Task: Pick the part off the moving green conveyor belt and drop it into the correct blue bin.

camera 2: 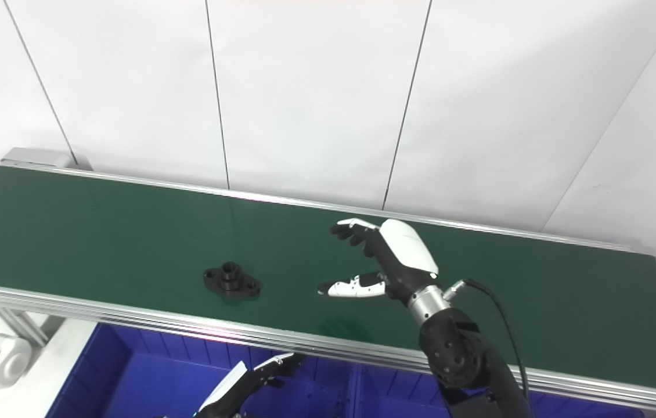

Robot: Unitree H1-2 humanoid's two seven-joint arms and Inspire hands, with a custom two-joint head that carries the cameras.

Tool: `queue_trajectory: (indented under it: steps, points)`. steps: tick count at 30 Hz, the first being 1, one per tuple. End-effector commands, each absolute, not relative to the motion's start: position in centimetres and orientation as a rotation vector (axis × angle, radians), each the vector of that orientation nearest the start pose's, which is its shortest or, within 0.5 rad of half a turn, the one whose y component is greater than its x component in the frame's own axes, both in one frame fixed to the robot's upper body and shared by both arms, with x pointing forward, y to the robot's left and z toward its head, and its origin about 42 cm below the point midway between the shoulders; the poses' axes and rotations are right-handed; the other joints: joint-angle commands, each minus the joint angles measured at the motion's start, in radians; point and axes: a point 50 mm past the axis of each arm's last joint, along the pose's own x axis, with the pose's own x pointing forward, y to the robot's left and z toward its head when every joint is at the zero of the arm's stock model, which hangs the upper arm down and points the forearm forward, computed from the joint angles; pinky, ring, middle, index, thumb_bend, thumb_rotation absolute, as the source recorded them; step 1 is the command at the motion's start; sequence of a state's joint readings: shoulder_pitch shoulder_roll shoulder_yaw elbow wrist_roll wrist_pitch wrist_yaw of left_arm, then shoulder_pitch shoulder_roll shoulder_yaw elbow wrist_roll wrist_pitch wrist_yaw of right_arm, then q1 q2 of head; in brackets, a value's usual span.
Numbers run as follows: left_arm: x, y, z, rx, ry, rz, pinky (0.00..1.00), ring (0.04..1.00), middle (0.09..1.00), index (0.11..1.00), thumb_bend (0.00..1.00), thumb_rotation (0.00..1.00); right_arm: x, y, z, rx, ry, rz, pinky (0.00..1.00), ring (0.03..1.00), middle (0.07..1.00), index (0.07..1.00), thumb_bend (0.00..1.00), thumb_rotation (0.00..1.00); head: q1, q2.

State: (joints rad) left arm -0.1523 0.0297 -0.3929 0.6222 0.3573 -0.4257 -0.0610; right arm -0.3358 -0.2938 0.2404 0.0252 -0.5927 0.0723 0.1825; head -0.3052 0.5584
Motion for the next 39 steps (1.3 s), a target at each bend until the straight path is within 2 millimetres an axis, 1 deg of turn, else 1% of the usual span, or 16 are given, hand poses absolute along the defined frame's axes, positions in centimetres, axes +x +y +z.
queue_trajectory:
  steps: [1, 4, 6, 9, 12, 15, 17, 20, 24, 26, 30, 33, 34, 39]
  points:
    - [28.3, 10.8, 0.7, 0.407, -0.080, -0.640, 0.77, 0.845, 0.876, 0.872, 0.72, 0.24, 38.7, -21.4, 19.3, -0.976, -0.228, 0.297, 0.63, 0.703, 0.743, 0.763, 0.80, 0.40, 0.000, -0.006]
    - [28.2, 10.7, 0.8, 0.407, -0.080, -0.639, 0.77, 0.847, 0.878, 0.874, 0.72, 0.24, 39.2, -21.3, 19.6, -0.985, -0.230, 0.299, 0.61, 0.684, 0.730, 0.758, 0.80, 0.37, 0.004, -0.001]
    - [28.1, 10.6, 0.9, 0.407, -0.084, -0.638, 0.77, 0.847, 0.879, 0.875, 0.72, 0.24, 39.5, -21.4, 20.0, -0.996, -0.238, 0.296, 0.62, 0.694, 0.739, 0.759, 0.79, 0.37, 0.005, 0.000]
    - [28.2, 10.5, 0.9, 0.403, -0.086, -0.642, 0.78, 0.846, 0.875, 0.870, 0.71, 0.21, 40.3, -21.5, 20.7, -1.016, -0.244, 0.291, 0.64, 0.715, 0.755, 0.765, 0.78, 0.35, 0.010, 0.000]
    - [28.1, 10.4, 1.0, 0.407, -0.082, -0.643, 0.78, 0.846, 0.875, 0.870, 0.72, 0.21, 41.0, -21.5, 21.2, -1.043, -0.237, 0.304, 0.65, 0.713, 0.752, 0.766, 0.78, 0.35, 0.005, 0.000]
    - [27.9, 10.3, 1.1, 0.404, -0.087, -0.645, 0.77, 0.842, 0.871, 0.870, 0.72, 0.21, 41.6, -21.1, 21.7, -1.064, -0.220, 0.322, 0.66, 0.719, 0.756, 0.771, 0.78, 0.36, 0.002, -0.001]
    - [27.9, 10.4, 1.1, 0.404, -0.088, -0.649, 0.77, 0.840, 0.869, 0.869, 0.72, 0.20, 42.1, -20.7, 21.9, -1.073, -0.211, 0.331, 0.66, 0.720, 0.755, 0.765, 0.79, 0.35, -0.021, -0.005]
    - [27.8, 10.5, 1.1, 0.389, -0.094, -0.643, 0.77, 0.834, 0.864, 0.865, 0.71, 0.17, 42.6, -20.1, 21.8, -1.110, -0.198, 0.344, 0.65, 0.717, 0.755, 0.763, 0.79, 0.36, -0.035, -0.010]
    - [27.8, 10.5, 1.1, 0.402, -0.096, -0.648, 0.77, 0.837, 0.867, 0.868, 0.72, 0.21, 43.3, -19.7, 21.7, -1.127, -0.185, 0.357, 0.64, 0.714, 0.751, 0.757, 0.80, 0.34, -0.035, -0.008]
    - [27.8, 10.4, 1.1, 0.409, -0.101, -0.649, 0.77, 0.831, 0.861, 0.864, 0.72, 0.22, 43.7, -19.7, 21.6, -1.152, -0.163, 0.366, 0.65, 0.719, 0.756, 0.759, 0.81, 0.35, -0.025, -0.003]
    - [27.8, 10.2, 1.2, 0.405, -0.104, -0.659, 0.76, 0.829, 0.860, 0.860, 0.73, 0.21, 44.3, -19.6, 21.3, -1.204, -0.133, 0.390, 0.65, 0.723, 0.761, 0.763, 0.82, 0.34, -0.005, 0.003]
    - [27.8, 10.1, 1.1, 0.404, -0.102, -0.660, 0.77, 0.832, 0.860, 0.860, 0.73, 0.21, 44.6, -19.6, 21.2, -1.235, -0.118, 0.403, 0.65, 0.724, 0.762, 0.765, 0.81, 0.33, -0.005, 0.003]
    - [27.8, 10.0, 1.2, 0.405, -0.103, -0.661, 0.77, 0.833, 0.860, 0.861, 0.73, 0.22, 44.7, -19.6, 21.1, -1.243, -0.111, 0.406, 0.66, 0.726, 0.764, 0.765, 0.82, 0.33, 0.022, 0.013]
    - [27.8, 9.6, 1.3, 0.382, -0.109, -0.665, 0.77, 0.829, 0.857, 0.855, 0.73, 0.23, 45.1, -19.6, 20.7, -1.263, -0.086, 0.411, 0.67, 0.741, 0.777, 0.766, 0.82, 0.31, 0.031, 0.016]
